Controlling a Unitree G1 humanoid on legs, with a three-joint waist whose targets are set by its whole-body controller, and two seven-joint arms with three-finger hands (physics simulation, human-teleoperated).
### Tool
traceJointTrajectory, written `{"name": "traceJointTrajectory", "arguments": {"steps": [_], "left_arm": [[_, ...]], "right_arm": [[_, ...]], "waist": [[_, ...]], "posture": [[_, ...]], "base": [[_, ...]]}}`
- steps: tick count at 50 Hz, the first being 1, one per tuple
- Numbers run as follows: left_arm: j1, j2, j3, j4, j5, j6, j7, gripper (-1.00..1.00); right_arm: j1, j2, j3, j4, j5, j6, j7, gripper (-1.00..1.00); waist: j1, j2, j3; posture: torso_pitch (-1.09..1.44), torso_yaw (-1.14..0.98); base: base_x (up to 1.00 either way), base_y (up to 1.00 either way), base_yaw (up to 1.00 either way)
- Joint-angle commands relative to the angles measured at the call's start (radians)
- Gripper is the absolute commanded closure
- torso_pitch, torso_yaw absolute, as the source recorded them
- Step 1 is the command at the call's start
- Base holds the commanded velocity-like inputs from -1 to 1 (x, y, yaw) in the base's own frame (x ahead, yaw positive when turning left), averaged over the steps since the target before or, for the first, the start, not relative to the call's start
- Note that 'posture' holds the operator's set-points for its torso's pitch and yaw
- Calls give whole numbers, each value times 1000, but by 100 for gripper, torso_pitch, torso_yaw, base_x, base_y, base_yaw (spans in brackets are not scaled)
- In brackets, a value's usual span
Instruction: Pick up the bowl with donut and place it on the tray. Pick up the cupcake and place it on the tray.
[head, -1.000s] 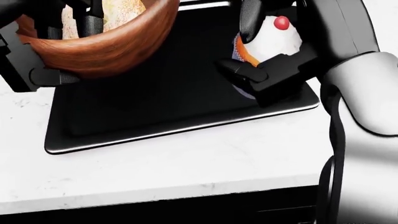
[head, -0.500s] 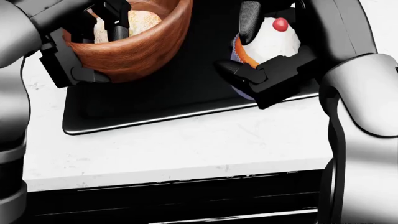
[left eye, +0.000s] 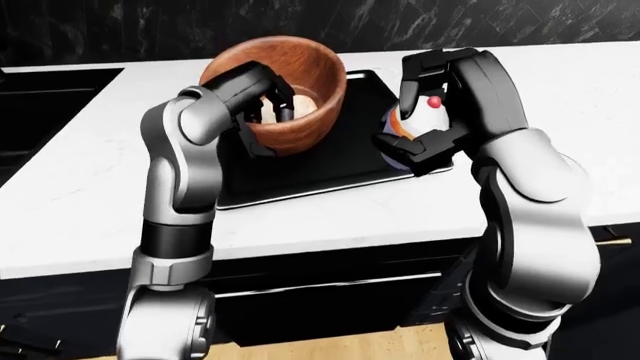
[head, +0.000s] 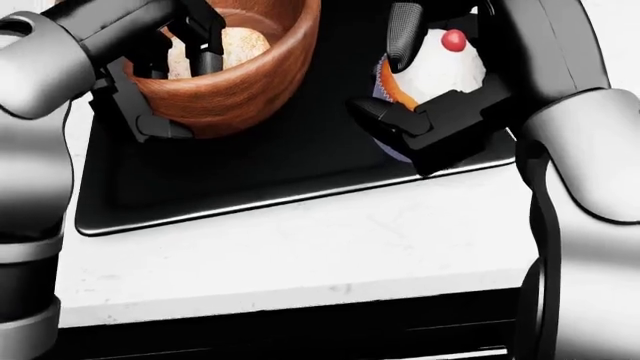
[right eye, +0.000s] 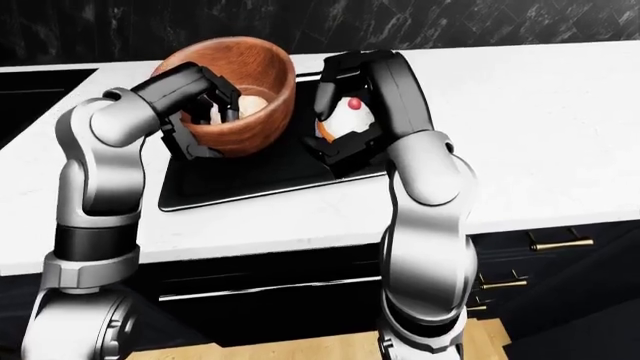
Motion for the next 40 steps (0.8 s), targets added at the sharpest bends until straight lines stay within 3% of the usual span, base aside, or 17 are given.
{"name": "traceJointTrajectory", "arguments": {"steps": [1, 12, 27, 40], "left_arm": [[-43, 12, 19, -43, 0, -16, 29, 100], [-18, 10, 19, -37, 2, -26, 34, 100], [13, 11, 20, -31, 7, -43, 35, 46], [53, 8, 24, -37, 6, -54, 47, 33]], "right_arm": [[-29, -5, -7, -20, -4, -29, -10, 100], [-26, -4, -5, -18, 3, -31, -14, 100], [-22, 0, -4, -12, 9, -39, -23, 100], [-14, 0, -7, -15, 13, -41, -26, 100]], "waist": [[1, 2, -35], [-3, 3, -30], [-8, 8, -28], [-6, 8, -33]], "posture": [[0, 0], [0, 0], [0, 0], [0, 0]], "base": [[0, 0, 0], [0, 0, 0], [0, 0, 0], [0, 0, 0]]}}
